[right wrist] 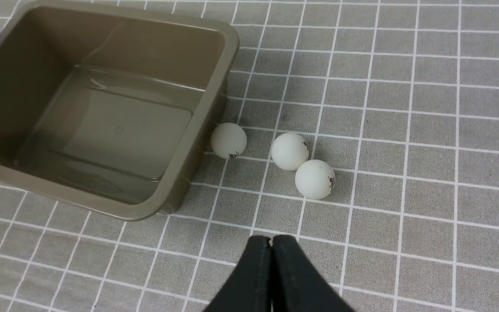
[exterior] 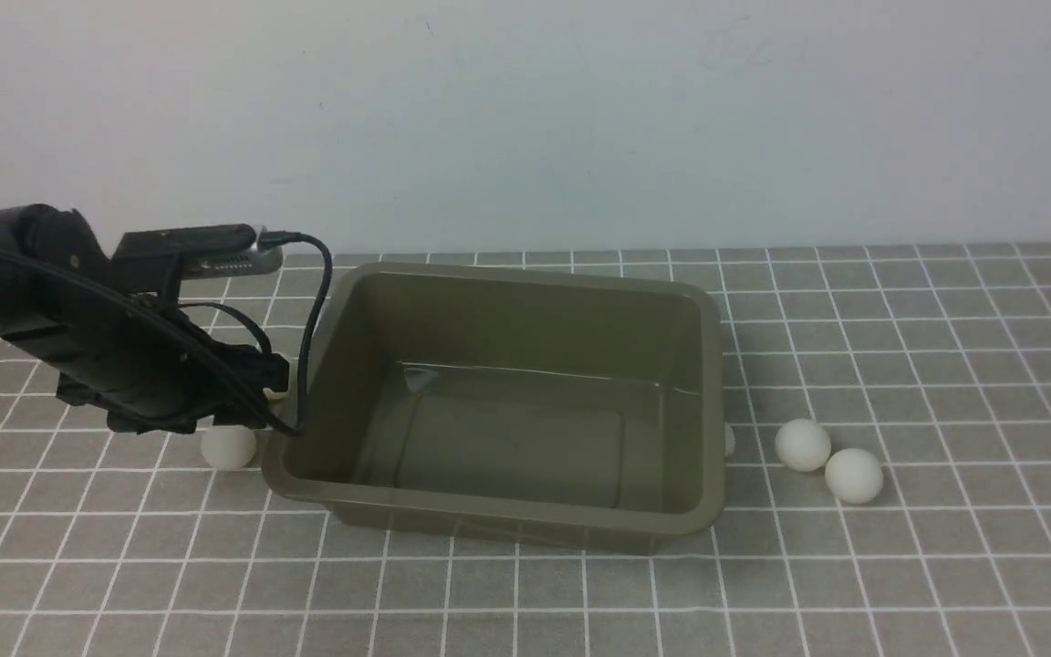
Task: Put the table tennis balls into the box on the grey coffee tablecloth.
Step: 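Reach for and grasp a ping pong ball on the table beside the basket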
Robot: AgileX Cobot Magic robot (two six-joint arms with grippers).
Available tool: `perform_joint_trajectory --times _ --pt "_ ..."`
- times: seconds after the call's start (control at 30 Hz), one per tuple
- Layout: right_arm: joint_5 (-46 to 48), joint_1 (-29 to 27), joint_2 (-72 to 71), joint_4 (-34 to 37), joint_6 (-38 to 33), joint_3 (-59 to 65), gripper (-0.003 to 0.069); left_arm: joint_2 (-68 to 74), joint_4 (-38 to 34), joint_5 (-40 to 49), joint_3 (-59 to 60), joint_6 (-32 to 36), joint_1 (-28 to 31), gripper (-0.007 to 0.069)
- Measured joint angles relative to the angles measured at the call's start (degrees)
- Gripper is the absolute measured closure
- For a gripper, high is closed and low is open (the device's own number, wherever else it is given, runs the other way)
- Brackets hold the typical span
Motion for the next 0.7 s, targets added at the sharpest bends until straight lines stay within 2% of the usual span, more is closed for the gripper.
perform_joint_trajectory --times 0.13,0.4,0.53,0.57,0.7 --pt "-0.06 0.00 0.00 0.00 -0.05 0.01 0.0673 2.86 1.00 -2.08 -0.45 -0.16 0.00 0.0090" --pt "-0.28 0.00 4.84 -1.42 1.98 -0.07 0.0673 7.11 2.29 -6.11 -1.01 -3.15 0.00 0.0085" --pt "-0.28 0.00 9.28 -3.25 2.66 -0.07 0.0673 7.30 2.29 -6.18 -1.17 -3.55 0.00 0.0179" --pt "-0.28 0.00 11.08 -3.65 3.13 -0.07 0.0673 7.30 2.23 -5.18 -1.23 -3.52 0.00 0.0280" --pt "-0.34 0.00 16.10 -4.82 4.73 -0.69 0.0669 6.16 3.76 -0.01 -1.21 -3.52 0.00 0.0289"
